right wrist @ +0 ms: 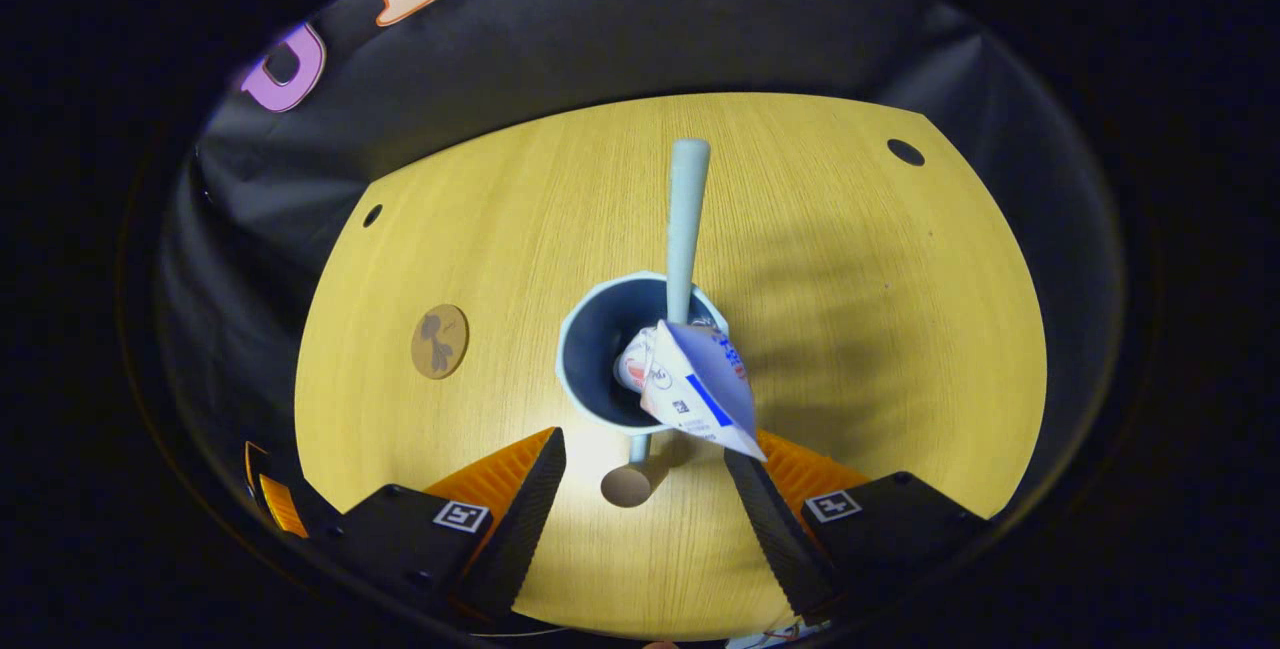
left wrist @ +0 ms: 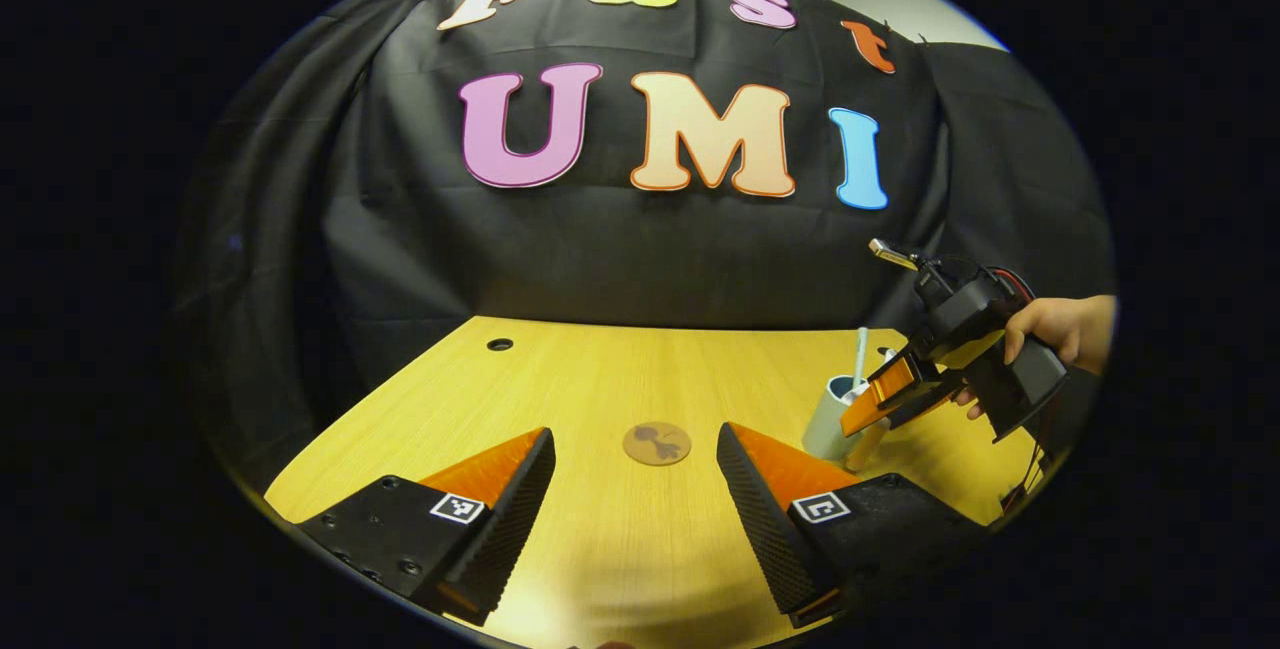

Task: Put the toothbrush and toothpaste on the desktop into the cup, then pick up the cup and place it on the coaster on the desktop.

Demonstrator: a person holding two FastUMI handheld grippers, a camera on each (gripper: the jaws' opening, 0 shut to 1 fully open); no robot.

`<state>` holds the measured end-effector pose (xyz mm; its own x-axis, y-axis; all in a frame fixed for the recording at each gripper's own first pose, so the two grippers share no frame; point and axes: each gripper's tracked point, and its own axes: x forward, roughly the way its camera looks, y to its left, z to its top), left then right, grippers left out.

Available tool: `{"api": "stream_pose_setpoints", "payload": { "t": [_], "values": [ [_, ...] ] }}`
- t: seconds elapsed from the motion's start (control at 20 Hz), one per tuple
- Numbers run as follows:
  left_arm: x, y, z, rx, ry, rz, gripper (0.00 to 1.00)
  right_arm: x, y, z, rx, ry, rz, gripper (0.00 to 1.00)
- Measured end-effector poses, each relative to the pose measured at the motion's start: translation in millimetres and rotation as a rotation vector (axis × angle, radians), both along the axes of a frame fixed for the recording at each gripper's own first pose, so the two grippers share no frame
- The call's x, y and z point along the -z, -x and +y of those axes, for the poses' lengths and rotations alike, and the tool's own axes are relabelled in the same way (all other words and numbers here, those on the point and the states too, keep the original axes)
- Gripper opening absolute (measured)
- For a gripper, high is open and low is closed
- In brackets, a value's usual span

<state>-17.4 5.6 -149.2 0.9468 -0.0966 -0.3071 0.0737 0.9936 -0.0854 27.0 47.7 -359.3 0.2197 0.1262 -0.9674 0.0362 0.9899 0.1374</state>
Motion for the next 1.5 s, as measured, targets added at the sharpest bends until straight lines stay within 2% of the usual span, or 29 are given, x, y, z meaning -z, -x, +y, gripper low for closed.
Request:
{"api": "stream_pose_setpoints", "payload": {
  "t": [0.05, 0.1, 0.15, 0.2, 0.35, 0.45, 0.55, 0.6, 0.75, 0.8, 0.95, 1.2, 1.35, 1.4, 1.5],
  "values": [
    [1.4, 0.4, 3.6, -0.007, 0.001, 0.004, 0.95, 3.5, -0.5, 0.1, 0.004, 0.003, 0.017, 0.99],
    [3.8, 0.9, 6.5, -0.013, 0.004, 0.010, 0.95, 7.3, 0.5, -0.2, 0.005, 0.007, 0.030, 0.99],
    [6.6, 1.4, 9.4, -0.018, 0.008, 0.017, 0.95, 10.0, 0.9, -1.0, 0.003, 0.013, 0.043, 0.94],
    [8.4, 0.9, 12.0, -0.022, 0.012, 0.021, 0.95, 13.5, 1.9, -0.2, -0.001, 0.020, 0.055, 0.98],
    [13.0, 0.2, 18.0, -0.033, 0.015, 0.032, 0.95, 22.1, 2.9, 5.1, -0.008, 0.024, 0.088, 0.98],
    [15.0, -0.3, 22.7, -0.038, 0.017, 0.037, 0.95, 26.2, 4.5, 12.6, -0.013, 0.007, 0.113, 0.81],
    [16.9, -0.8, 27.5, -0.044, 0.019, 0.040, 0.95, 31.7, 6.2, 9.1, -0.023, 0.027, 0.128, 0.68],
    [27.2, -4.8, 20.1, -0.048, 0.016, 0.042, 0.95, 32.6, 8.1, 6.7, -0.025, 0.034, 0.134, 0.65],
    [31.1, -8.3, 28.5, -0.056, 0.018, 0.054, 0.95, 36.1, 9.0, 5.6, -0.044, 0.052, 0.150, 0.31],
    [33.2, -8.7, 30.9, -0.057, 0.021, 0.058, 0.95, 34.3, 8.8, 4.4, -0.064, 0.068, 0.149, 0.36],
    [36.5, -12.9, 35.2, -0.057, 0.026, 0.070, 0.95, 34.8, 6.0, 4.1, -0.107, 0.099, 0.134, 0.30],
    [40.9, -21.2, 35.2, -0.034, 0.027, 0.076, 0.95, 31.2, -0.5, 6.7, -0.091, 0.075, 0.101, 0.24],
    [44.9, -24.6, 37.4, -0.028, 0.028, 0.085, 0.95, 31.0, -5.2, 16.9, -0.081, 0.053, 0.088, 0.24],
    [45.5, -24.9, 38.7, -0.026, 0.028, 0.086, 0.95, 30.6, -4.4, 23.7, -0.078, 0.045, 0.086, 0.28],
    [46.5, -26.3, 40.7, -0.019, 0.027, 0.089, 0.95, 30.4, -4.5, 33.9, -0.084, 0.039, 0.085, 0.24]
  ]
}}
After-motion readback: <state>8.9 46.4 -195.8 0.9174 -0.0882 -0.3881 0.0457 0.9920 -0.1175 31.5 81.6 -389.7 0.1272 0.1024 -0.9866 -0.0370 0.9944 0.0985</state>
